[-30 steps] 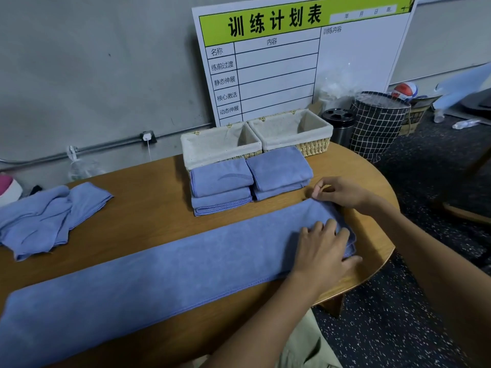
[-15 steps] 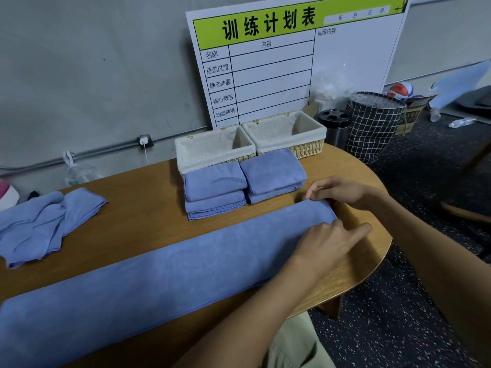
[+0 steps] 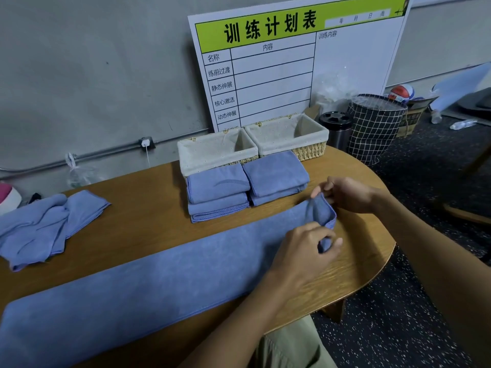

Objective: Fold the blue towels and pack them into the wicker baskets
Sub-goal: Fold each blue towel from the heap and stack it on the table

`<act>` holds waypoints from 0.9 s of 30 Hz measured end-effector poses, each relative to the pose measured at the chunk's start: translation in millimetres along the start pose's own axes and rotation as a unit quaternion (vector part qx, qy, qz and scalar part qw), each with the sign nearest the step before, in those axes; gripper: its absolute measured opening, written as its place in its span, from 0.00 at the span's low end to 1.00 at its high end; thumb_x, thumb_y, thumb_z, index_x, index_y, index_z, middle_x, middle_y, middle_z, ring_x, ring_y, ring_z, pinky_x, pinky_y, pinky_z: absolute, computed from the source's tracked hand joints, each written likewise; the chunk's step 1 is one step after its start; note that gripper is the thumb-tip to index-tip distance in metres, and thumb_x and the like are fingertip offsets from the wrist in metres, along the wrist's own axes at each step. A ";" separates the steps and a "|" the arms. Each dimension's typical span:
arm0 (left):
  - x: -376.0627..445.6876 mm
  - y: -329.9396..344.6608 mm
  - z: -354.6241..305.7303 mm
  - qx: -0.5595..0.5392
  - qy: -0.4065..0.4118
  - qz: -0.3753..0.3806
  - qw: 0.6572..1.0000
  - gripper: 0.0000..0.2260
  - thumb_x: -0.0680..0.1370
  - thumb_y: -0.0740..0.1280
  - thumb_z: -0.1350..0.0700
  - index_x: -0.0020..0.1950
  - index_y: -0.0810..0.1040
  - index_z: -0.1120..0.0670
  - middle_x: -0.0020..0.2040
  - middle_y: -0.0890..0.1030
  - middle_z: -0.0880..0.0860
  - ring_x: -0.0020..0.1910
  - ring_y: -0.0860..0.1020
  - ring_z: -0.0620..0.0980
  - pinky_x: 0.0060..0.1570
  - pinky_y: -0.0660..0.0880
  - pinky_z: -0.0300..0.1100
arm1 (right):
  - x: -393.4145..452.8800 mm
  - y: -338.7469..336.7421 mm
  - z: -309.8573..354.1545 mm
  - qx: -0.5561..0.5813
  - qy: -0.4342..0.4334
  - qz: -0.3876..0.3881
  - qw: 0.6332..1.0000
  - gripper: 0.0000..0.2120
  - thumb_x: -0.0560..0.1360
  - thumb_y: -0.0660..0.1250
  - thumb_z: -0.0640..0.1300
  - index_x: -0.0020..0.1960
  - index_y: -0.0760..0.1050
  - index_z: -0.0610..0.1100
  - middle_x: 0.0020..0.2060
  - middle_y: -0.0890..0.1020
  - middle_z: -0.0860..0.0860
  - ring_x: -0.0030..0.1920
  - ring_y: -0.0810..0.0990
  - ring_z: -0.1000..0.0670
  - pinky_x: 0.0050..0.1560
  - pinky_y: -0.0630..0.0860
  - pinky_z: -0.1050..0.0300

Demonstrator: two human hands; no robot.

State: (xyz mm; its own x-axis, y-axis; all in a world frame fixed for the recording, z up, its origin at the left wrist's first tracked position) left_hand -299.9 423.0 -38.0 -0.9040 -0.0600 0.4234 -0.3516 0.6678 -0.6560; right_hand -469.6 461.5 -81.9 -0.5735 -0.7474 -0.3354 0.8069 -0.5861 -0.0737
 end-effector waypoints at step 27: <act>-133.9 -219.1 90.9 -0.134 -0.187 -0.280 0.932 0.13 0.74 0.74 0.42 0.48 0.73 0.45 0.26 0.73 0.57 0.25 0.66 0.54 0.26 0.60 0.53 | 32.2 237.8 140.6 -0.091 -0.308 0.031 0.947 0.09 0.80 0.67 0.49 0.42 0.79 0.48 0.36 0.68 0.43 0.37 0.65 0.48 0.39 0.63 0.60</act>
State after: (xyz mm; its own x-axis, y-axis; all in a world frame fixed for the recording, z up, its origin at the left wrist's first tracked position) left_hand -123.9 217.3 -7.8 -0.6364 -0.6761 0.3713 -0.7656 0.6126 -0.1967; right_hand -316.1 254.0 21.8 -0.4531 -0.8519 0.2626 0.8200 -0.5139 -0.2521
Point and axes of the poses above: each hand's wrist, its own x-axis towards the middle knuckle, its own y-axis out of the palm, z = x × y, the point moved 10 cm from there along x, towards the middle knuckle
